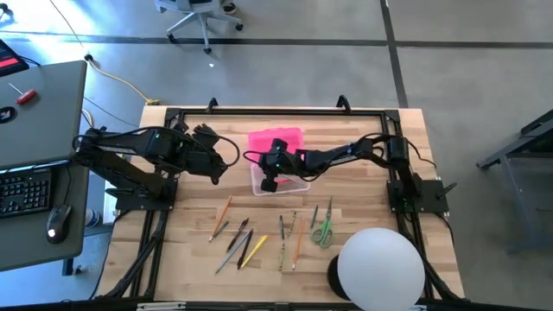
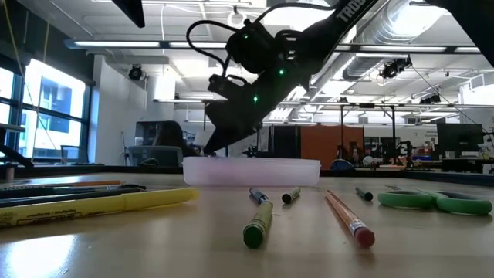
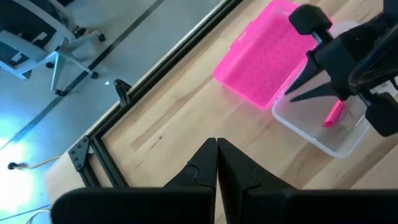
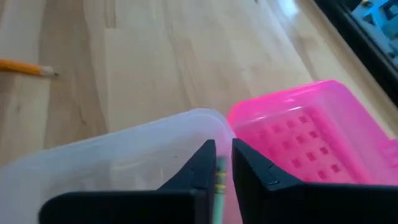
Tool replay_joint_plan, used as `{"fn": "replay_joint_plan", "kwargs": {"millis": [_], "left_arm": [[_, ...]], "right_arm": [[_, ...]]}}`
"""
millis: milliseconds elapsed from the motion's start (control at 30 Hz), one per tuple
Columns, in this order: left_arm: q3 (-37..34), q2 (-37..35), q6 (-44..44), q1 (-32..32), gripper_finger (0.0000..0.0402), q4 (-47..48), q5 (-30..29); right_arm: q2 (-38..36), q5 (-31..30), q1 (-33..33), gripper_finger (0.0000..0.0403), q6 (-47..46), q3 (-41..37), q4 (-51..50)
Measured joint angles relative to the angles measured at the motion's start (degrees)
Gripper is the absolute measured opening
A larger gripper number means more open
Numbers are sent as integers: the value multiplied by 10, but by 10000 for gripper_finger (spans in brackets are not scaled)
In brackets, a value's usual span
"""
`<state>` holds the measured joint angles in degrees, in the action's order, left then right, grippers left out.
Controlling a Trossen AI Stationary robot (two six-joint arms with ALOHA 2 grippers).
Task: Pick & place school supplies into a supply box
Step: Put the light blue pencil into the pink supply box, then put the left orange pencil into the pink supply box
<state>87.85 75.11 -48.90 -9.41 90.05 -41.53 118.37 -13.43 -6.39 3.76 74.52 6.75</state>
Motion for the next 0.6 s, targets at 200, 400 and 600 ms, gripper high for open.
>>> {"fn": "replay_joint_plan", "kwargs": {"millis": [200, 400, 600], "left_arm": [[0, 0, -8, 0, 44, 0, 7], [0, 0, -29, -2, 44, 0, 35], [-61, -7, -110, -83, 44, -1, 43]], "right_arm": [[0, -9, 6, 83, 8, 0, -3], [-24, -52, 23, 108, 22, 0, -23], [-91, -112, 55, 107, 55, 0, -106]]}}
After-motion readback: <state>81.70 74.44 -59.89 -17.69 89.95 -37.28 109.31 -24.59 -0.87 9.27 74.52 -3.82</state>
